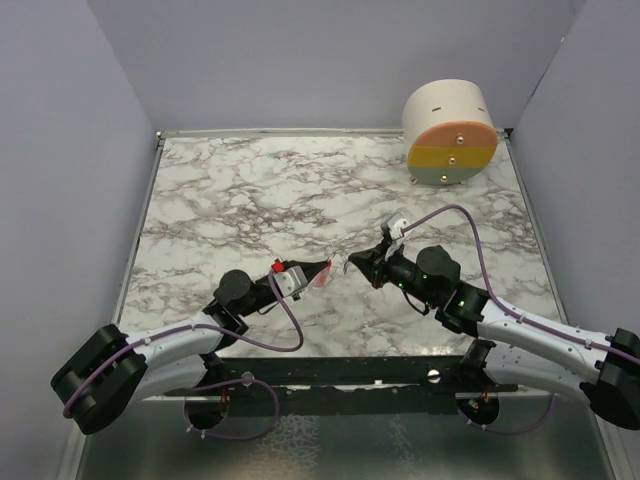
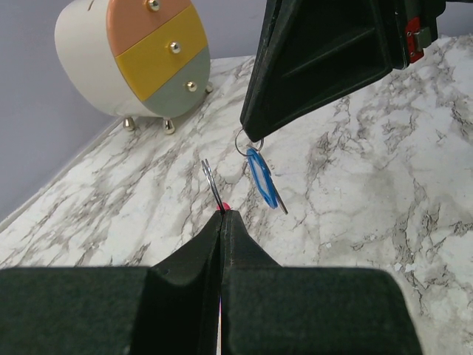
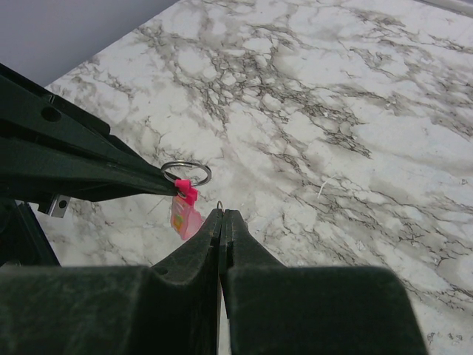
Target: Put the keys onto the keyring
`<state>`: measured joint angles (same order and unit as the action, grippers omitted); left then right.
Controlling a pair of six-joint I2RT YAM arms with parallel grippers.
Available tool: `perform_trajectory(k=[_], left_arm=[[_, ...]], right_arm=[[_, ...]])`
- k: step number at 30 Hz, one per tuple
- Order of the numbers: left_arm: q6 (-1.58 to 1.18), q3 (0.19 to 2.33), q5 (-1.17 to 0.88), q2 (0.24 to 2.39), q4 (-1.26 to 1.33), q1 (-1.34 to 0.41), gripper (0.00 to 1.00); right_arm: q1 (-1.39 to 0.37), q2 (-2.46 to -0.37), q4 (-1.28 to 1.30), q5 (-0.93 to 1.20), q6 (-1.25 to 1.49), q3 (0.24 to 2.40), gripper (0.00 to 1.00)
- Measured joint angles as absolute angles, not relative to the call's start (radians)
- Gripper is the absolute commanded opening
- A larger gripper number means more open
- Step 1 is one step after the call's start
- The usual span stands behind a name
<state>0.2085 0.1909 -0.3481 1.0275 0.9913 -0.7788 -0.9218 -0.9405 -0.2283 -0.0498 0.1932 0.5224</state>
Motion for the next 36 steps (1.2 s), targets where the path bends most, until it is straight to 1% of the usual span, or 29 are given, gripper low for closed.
perform_trajectory(k=[36], left_arm=[[0.239,0.242,-0.348,1.096,0.977,-0.833,0.0]], right_arm=[[-0.922,-0.933,-0.228,-0.046,0.193,0.523,0.01]])
